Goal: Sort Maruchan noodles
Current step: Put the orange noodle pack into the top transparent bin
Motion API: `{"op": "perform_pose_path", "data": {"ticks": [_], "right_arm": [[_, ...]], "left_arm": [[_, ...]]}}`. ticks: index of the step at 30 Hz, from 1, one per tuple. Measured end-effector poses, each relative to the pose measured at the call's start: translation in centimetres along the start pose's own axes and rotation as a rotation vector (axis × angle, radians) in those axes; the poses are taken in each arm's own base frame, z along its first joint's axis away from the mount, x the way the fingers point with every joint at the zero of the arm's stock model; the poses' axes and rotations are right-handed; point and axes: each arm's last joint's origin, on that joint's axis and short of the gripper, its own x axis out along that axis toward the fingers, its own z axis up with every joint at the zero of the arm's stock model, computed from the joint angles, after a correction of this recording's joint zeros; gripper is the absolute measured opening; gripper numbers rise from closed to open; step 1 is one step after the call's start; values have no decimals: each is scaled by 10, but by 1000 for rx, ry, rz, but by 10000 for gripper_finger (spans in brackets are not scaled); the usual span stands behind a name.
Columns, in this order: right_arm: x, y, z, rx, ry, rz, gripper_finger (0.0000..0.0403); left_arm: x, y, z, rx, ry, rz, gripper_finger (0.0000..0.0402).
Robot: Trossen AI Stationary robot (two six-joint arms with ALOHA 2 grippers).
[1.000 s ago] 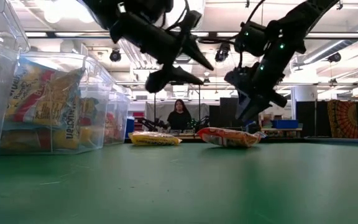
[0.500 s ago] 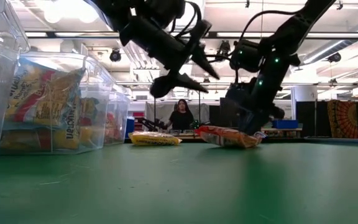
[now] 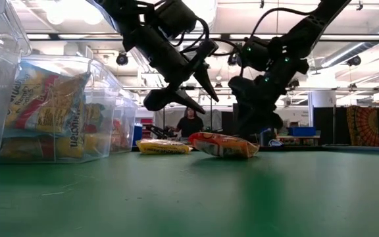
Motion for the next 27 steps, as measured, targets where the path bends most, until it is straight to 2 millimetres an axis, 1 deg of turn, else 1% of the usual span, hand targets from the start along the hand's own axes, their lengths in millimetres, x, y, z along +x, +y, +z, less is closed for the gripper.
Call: {"op": "perform_pose_path", "data": {"ticks": [7,10,16,21,27], "right_arm": [[-7,2,19,-6,-59,10,118],[-11,5,28,-7,-89,17,118],[-17,10,42,-39,-141,5,118],[-19,10,46,-39,-154,6,118],[-19,8,43,-32,-125,-8,118]], "left_arm": [[0,2,-3,-20,44,10,157],[5,5,-4,-21,51,24,157],[25,14,-10,-25,98,39,157],[32,19,-9,-22,102,51,157],[46,33,-11,-36,125,107,157]]}}
